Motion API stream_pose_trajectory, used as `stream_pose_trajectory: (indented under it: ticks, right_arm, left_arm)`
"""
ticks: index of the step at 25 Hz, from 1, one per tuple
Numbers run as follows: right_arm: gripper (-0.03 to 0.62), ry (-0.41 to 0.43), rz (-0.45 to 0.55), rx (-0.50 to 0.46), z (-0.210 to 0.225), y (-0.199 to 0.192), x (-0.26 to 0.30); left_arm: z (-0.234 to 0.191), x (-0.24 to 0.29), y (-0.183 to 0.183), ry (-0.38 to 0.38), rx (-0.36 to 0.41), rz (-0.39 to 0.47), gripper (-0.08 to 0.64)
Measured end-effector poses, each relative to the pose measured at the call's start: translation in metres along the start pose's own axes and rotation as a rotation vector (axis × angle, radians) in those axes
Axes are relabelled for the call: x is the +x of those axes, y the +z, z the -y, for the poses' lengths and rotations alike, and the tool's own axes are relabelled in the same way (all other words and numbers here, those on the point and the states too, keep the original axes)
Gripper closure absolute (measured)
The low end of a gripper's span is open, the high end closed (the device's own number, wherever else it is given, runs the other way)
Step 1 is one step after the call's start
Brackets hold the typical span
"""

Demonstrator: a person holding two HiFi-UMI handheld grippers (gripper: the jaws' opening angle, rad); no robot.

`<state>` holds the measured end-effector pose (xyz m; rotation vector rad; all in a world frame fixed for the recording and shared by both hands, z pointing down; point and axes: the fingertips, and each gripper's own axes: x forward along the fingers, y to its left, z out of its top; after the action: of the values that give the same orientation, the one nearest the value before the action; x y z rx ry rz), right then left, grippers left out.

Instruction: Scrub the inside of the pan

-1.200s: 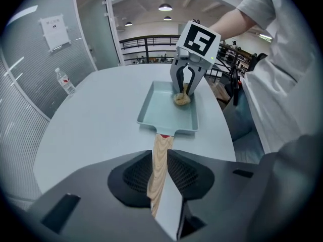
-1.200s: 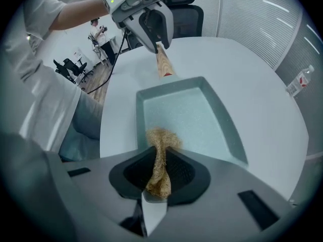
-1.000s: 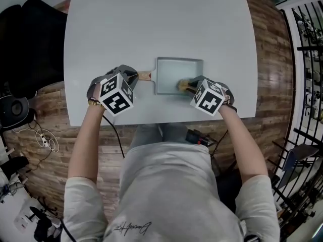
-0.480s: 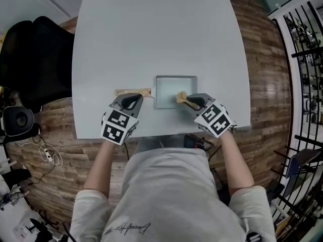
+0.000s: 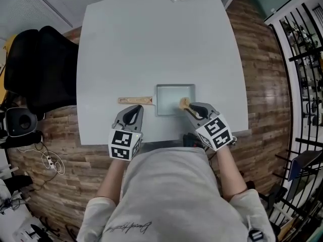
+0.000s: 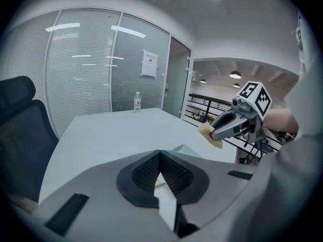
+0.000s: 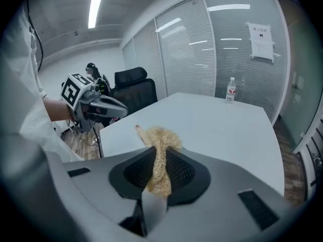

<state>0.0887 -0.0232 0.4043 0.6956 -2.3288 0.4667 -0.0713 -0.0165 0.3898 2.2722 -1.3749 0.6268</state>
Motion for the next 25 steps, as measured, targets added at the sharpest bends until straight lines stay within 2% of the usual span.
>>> stream_pose_trajectory:
  ticks: [4, 9, 13, 25]
  right_arm:
    - [0.517, -0.003, 0.086, 0.044, 0.000, 0.017, -0.007]
    - [0.518, -0.011, 0.142, 0.089, -0.003, 0.028, 0.001]
    - [0.518, 0.007, 0.155, 0.113, -0.008, 0.028, 0.005]
    - [0.520, -0.001, 0.159, 0.077, -0.016, 0.031, 0.006]
  left_arm:
    - [0.003, 0.002, 0.013, -0.008, -0.023, 0.049, 0.549]
    - [0.000, 0.000, 0.033, -0.070, -0.048, 0.120, 0.549]
    - [0.001, -0.001, 0.036, -0.073, -0.008, 0.120, 0.549]
    - [0.006, -0.003, 0.035, -0.074, -0.020, 0.129, 0.549]
